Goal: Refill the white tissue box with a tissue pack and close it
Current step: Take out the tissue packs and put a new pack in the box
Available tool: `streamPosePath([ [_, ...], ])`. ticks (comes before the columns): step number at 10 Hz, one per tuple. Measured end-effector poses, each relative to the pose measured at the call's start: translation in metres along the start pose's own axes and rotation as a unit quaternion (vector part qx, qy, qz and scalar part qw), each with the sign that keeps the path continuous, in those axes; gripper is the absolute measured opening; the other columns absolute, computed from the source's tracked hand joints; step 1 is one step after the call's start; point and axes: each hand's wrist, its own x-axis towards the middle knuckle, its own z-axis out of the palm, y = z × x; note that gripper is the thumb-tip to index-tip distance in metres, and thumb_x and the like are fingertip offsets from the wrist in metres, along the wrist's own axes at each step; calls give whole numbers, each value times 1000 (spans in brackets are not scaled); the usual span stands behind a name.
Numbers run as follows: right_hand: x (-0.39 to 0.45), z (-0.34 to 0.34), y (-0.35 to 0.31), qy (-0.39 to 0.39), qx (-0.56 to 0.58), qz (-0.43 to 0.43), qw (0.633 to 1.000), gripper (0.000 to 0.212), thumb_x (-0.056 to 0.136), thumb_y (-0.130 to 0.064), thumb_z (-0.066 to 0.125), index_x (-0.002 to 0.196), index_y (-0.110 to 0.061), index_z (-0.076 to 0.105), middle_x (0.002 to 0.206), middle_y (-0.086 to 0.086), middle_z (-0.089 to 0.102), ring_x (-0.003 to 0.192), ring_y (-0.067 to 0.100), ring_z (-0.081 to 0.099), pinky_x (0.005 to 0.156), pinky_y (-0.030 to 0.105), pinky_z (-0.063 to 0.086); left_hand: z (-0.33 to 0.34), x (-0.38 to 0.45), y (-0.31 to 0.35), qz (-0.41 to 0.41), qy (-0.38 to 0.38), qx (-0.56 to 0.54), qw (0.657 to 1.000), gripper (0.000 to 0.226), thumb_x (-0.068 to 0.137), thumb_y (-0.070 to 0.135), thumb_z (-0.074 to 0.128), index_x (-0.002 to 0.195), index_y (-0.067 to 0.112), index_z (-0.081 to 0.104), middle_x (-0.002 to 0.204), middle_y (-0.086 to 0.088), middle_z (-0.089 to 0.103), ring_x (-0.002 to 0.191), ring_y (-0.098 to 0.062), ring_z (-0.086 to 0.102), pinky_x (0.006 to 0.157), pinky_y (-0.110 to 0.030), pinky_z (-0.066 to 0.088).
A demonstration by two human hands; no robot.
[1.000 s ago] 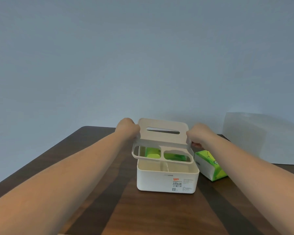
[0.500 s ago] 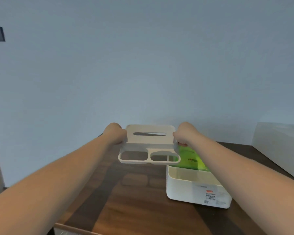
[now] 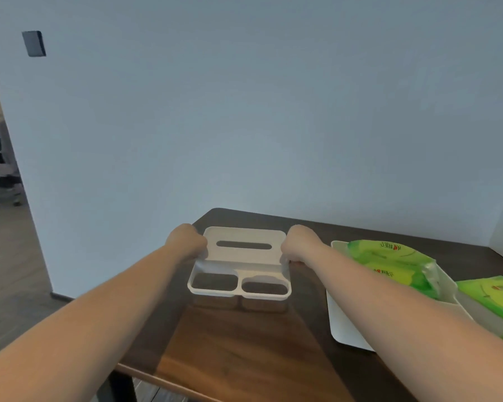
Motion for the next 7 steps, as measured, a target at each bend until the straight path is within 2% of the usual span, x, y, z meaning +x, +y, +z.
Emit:
streamPosePath([
  [1, 6, 11, -1, -20, -7, 12, 1000, 34, 86, -10, 63, 54, -7, 52, 61, 9, 56, 58, 25, 53, 54, 25, 40, 12, 4, -9, -2, -7, 31, 999, 7, 76, -1, 56, 79, 4, 53, 66, -3, 45, 75, -28, 48, 62, -27, 40],
  [2, 8, 19, -1, -62, -32, 22, 997, 35, 90, -9, 57, 55, -7, 53, 50, 7, 53, 49, 19, 47, 52, 26, 39, 23, 8, -14, -6, -18, 51, 999, 6, 77, 0, 56, 73, 4, 54, 63, -3, 47, 71, -26, 51, 60, -26, 41],
  [3, 10, 29, 2, -93, -35, 38, 994, 24, 92, -8, 53, 69, -3, 55, 64, 8, 51, 51, 18, 47, 51, 24, 39, 34, 10, -17, -11, -26, 64, 998, 19, 78, 0, 54, 62, 7, 46, 61, -3, 44, 57, -18, 43, 51, -23, 34],
  [4, 11, 33, 6, -82, -23, 30, 996, 20, 92, -10, 54, 73, -3, 54, 67, 9, 51, 52, 17, 47, 50, 24, 39, 44, 11, -18, -24, -23, 86, 996, 20, 79, 2, 54, 62, 8, 45, 60, -3, 42, 54, -16, 40, 46, -23, 31],
  [5, 10, 28, 7, -75, -2, 7, 997, 17, 92, -7, 51, 81, 3, 59, 68, 9, 52, 53, 18, 49, 51, 25, 40, 46, 9, -13, -14, -7, 96, 995, 5, 81, 5, 52, 78, 5, 55, 69, -5, 50, 60, -20, 47, 51, -24, 38],
  [6, -2, 19, 10, -27, 110, -38, 993, 11, 87, -2, 54, 94, -1, 63, 61, 7, 50, 49, 17, 48, 47, 26, 43, 45, 10, -6, 0, 12, 94, 995, 24, 84, 8, 49, 105, 7, 60, 90, -5, 56, 80, -23, 53, 68, -28, 45],
  [7, -4, 11, 16, -2, 130, -49, 990, 23, 87, -1, 54, 65, -4, 50, 58, 7, 51, 49, 18, 50, 51, 27, 46, 43, 7, 4, 21, 24, 86, 996, 28, 83, 8, 47, 106, 7, 61, 90, -4, 57, 82, -23, 51, 75, -32, 47],
])
